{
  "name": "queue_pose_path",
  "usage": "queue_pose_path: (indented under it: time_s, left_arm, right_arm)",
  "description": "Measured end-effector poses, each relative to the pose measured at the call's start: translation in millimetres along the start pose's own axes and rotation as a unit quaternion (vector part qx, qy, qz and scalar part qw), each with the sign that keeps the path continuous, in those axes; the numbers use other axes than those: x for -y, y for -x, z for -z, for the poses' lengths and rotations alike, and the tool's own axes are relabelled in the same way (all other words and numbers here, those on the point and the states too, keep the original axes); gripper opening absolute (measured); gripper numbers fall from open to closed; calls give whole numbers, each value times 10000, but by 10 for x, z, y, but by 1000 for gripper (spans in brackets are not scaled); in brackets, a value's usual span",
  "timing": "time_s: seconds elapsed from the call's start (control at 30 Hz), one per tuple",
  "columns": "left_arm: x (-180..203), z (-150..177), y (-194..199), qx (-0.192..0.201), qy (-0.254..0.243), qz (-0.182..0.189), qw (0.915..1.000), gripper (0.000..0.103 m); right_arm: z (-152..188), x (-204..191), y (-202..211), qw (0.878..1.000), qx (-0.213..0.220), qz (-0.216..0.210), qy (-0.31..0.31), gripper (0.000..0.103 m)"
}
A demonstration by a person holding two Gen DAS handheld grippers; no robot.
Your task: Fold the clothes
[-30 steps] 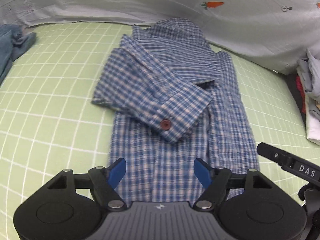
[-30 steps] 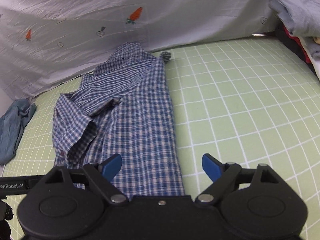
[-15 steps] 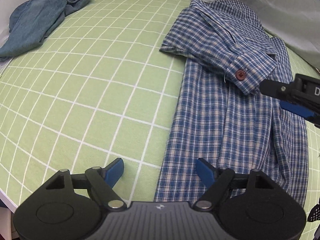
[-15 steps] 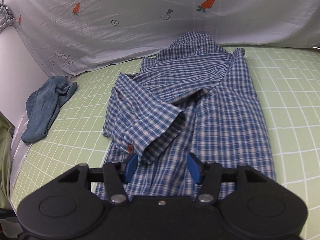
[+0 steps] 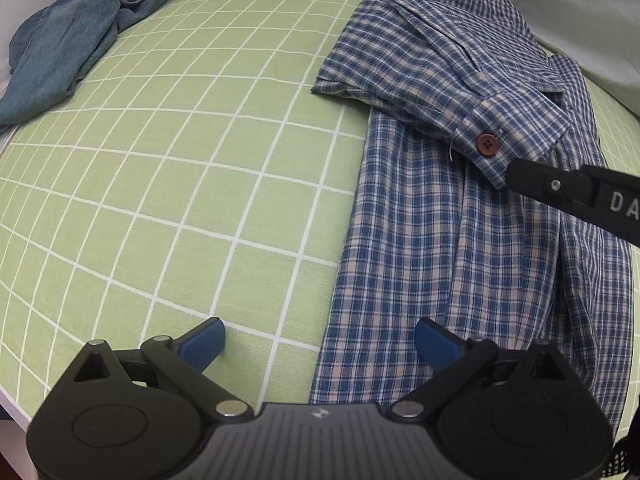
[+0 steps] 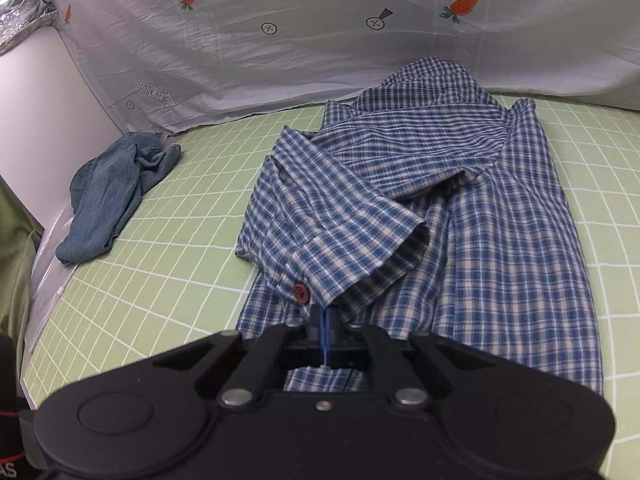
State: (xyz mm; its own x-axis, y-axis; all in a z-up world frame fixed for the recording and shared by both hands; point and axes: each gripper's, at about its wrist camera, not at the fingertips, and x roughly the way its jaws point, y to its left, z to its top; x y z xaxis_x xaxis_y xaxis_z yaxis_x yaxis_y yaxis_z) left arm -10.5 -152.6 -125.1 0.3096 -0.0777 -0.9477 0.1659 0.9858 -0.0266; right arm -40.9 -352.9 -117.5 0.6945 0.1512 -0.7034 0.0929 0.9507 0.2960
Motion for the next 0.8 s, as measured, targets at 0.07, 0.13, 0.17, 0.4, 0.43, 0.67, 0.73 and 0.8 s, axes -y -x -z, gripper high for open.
queue_pose_path:
  time_s: [0.07, 0.13, 0.17, 0.4, 0.43, 0.67, 0.73, 0.8]
  left_arm:
    - [24, 6, -9, -5, -69, -38, 10000, 103]
    - [41, 18, -8, 8, -127, -88, 9999, 103]
    - [44, 23, -5, 19, -137, -96, 9999, 103]
    - [60, 59, 25, 134, -137, -131, 9997, 103]
    - [62, 58, 29, 129, -139, -131, 9997, 103]
    - [80, 98, 71, 194, -136, -124, 9996, 103]
    - [79, 158, 76, 301, -84, -146, 9994, 103]
    - [87, 204, 82, 406, -48, -165, 9990, 103]
  right_arm:
    - [55, -2, 117, 10000, 10, 47, 1, 0]
    - [137, -4, 301, 9999, 45, 93, -24, 0]
    - [180, -3, 395, 9999, 61, 120, -36, 0]
    - [597, 155, 906, 9983, -190, 528, -163, 1]
    - [621, 174, 948, 9981, -160, 570, -190, 2]
    - [474, 381, 1028, 9929, 463, 980, -487, 55]
    - [453, 514, 873, 9931, 263, 938, -650, 58]
    - [445, 580, 743, 9926, 181, 912, -778, 58]
